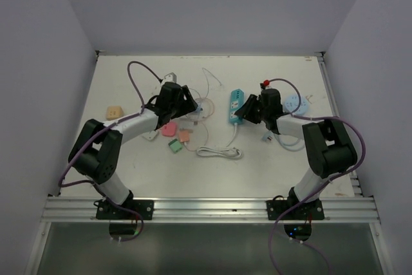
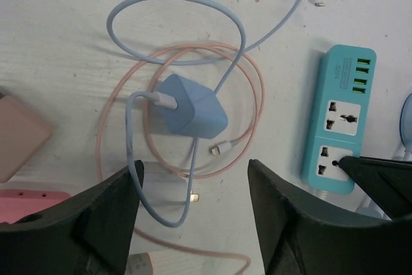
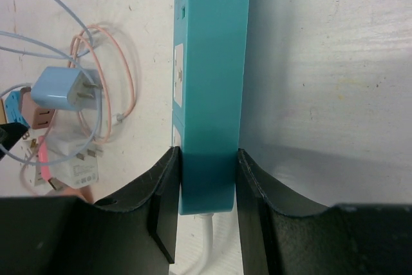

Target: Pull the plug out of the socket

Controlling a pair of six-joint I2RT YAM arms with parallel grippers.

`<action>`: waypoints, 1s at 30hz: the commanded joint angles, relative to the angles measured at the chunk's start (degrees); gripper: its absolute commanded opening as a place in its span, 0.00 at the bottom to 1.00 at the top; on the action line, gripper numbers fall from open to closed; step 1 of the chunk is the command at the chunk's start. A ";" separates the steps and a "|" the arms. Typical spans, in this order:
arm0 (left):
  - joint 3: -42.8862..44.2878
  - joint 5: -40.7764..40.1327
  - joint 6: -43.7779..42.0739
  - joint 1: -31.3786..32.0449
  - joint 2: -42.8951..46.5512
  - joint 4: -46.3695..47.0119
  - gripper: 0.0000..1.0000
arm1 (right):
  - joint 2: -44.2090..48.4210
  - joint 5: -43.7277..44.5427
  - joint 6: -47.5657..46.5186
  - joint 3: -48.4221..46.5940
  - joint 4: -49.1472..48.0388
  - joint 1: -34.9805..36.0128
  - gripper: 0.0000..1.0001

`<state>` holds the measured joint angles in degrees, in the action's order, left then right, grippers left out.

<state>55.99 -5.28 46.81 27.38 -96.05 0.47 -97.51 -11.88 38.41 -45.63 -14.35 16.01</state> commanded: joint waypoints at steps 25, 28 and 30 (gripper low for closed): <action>2.45 -27.75 -19.46 -0.31 43.21 -19.62 1.00 | 39.66 19.95 -11.25 -6.57 37.71 -0.89 0.96; 3.69 -32.50 -23.24 -0.31 48.75 -21.21 1.00 | 46.07 25.84 -14.67 -11.14 43.51 -0.98 0.99; 4.04 -35.48 -26.40 -0.31 53.04 -21.13 1.00 | 49.07 30.32 -16.17 -14.22 46.85 -0.98 0.99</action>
<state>57.21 -32.01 27.14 27.38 -48.07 -19.00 -53.12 9.74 26.59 -54.98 24.36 15.20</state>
